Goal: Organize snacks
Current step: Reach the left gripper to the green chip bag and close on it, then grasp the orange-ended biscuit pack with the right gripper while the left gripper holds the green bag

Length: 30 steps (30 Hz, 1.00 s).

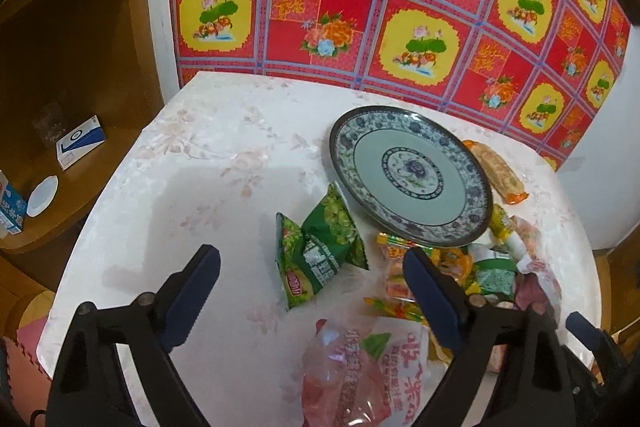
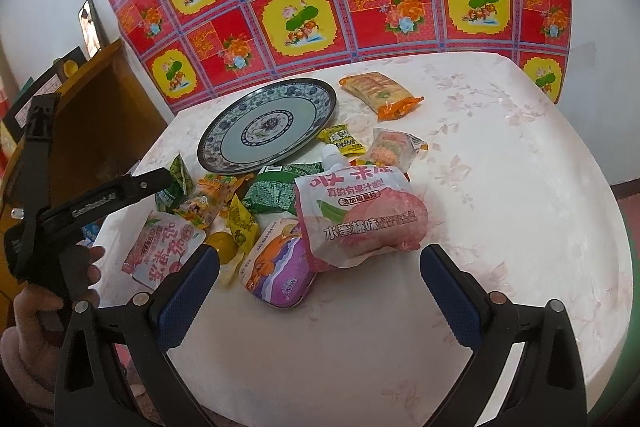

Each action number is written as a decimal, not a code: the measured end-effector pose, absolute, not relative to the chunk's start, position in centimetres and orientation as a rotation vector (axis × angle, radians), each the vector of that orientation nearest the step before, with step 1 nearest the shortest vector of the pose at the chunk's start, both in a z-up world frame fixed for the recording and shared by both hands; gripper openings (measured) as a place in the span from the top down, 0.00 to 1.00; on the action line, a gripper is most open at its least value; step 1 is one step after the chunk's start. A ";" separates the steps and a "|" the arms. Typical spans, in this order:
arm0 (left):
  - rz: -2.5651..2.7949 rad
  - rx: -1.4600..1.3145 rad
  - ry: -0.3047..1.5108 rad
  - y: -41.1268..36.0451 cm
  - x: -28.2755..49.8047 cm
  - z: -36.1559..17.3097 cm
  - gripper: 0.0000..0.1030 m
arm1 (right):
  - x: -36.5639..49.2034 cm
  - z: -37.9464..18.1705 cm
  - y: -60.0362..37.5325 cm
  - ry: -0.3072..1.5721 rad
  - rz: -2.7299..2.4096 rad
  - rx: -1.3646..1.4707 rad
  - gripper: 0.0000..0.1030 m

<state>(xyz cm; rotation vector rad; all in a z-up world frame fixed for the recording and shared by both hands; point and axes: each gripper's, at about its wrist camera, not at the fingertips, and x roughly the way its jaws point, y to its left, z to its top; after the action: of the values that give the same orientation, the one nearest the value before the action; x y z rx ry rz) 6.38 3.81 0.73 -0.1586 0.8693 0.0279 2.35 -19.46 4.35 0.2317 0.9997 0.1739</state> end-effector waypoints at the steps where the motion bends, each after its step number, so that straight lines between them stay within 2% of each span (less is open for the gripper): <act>1: 0.031 -0.163 0.878 3.9 6.6 0.5 0.14 | 2.4 4.3 -19.4 1.000 0.175 0.231 0.01; 2: 0.032 -0.169 0.887 4.0 6.8 0.3 0.21 | 2.4 4.3 -19.4 1.001 0.176 0.230 0.01; 5: 0.022 -0.195 0.912 4.3 7.4 -0.3 0.29 | 2.3 4.2 -19.4 1.003 0.178 0.228 0.01; 10: 0.002 -0.197 0.925 4.1 7.9 -1.0 0.34 | 2.4 4.1 -19.3 1.006 0.180 0.226 0.01; 13: -0.028 -0.208 0.917 3.9 7.9 -0.9 0.47 | 2.4 4.0 -19.3 1.004 0.180 0.226 0.01; 20: -0.036 -0.195 0.904 3.8 8.2 -0.7 0.52 | 2.7 4.4 -19.2 1.000 0.195 0.217 0.01; 30: -0.026 -0.238 0.890 4.8 8.8 -0.1 0.55 | 4.0 5.5 -19.6 0.980 0.223 0.160 0.01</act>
<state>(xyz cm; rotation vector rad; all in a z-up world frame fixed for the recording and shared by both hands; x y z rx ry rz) 8.77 4.81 -0.10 -0.2376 0.8900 -0.0259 4.04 -19.63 5.52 0.1604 0.9802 0.2233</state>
